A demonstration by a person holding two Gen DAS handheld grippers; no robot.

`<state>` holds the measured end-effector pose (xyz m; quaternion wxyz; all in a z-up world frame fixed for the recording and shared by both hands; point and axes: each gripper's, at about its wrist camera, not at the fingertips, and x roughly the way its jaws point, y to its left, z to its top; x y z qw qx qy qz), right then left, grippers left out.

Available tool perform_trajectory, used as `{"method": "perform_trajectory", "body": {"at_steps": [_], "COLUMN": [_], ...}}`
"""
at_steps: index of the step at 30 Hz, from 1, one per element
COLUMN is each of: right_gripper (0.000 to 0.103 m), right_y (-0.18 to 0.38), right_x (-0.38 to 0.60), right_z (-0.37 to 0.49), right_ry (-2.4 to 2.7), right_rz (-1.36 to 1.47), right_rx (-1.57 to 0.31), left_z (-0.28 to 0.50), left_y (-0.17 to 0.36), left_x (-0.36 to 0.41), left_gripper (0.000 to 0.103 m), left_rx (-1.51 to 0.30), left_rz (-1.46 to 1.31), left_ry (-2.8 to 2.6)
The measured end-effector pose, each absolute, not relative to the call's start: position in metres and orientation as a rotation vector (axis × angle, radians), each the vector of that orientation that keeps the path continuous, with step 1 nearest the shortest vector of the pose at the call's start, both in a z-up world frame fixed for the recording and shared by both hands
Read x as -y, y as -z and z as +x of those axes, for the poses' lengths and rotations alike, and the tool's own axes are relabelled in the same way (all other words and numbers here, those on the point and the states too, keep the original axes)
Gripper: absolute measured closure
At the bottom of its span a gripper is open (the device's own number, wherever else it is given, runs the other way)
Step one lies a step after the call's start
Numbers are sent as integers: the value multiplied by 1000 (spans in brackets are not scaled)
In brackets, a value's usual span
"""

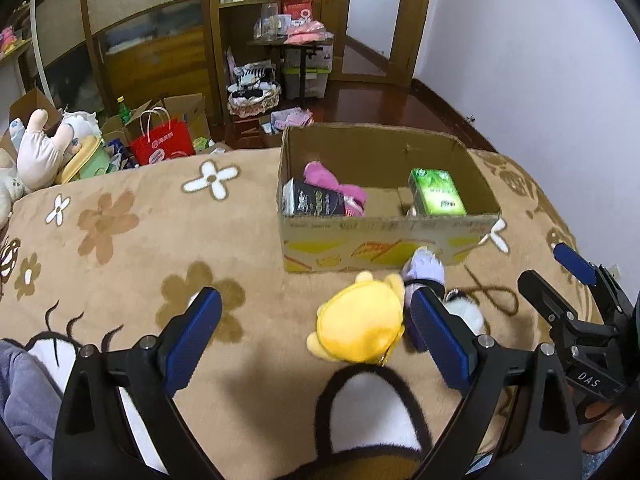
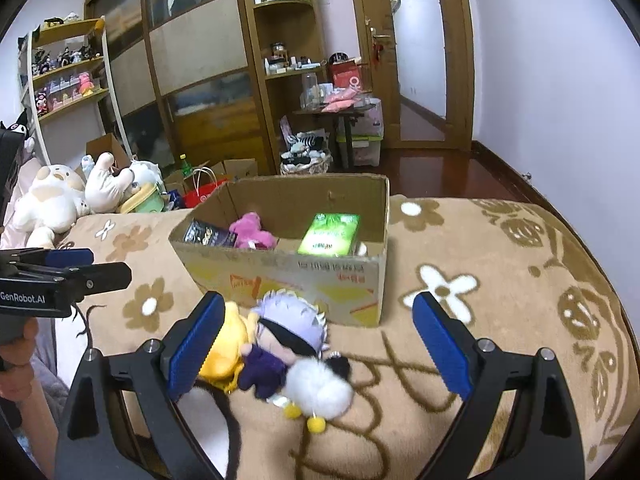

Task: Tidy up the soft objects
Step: 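Move both tools back toward the yellow plush and white-haired doll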

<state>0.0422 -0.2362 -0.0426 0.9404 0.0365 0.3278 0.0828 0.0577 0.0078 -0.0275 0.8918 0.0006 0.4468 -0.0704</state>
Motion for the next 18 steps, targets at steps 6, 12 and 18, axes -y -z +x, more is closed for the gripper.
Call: {"method": "perform_trajectory", "body": {"at_steps": [6,12,18], "right_gripper": [4,4,4], "right_y": [52,65,76], "right_x": [239,240,239], "right_z": [34,38,45], "right_ry": [-156,-147,-142], "right_rz": [62,61,67], "right_rx": [-693,-721,-752], "left_z": [59,65,79], "left_y": [35,42,57], "left_x": [-7,-5,-5], "left_gripper": [9,9,9], "left_rx": [-977,-1004,-1057], "left_rz": [6,10,-23], "left_ry": [152,147,122]}}
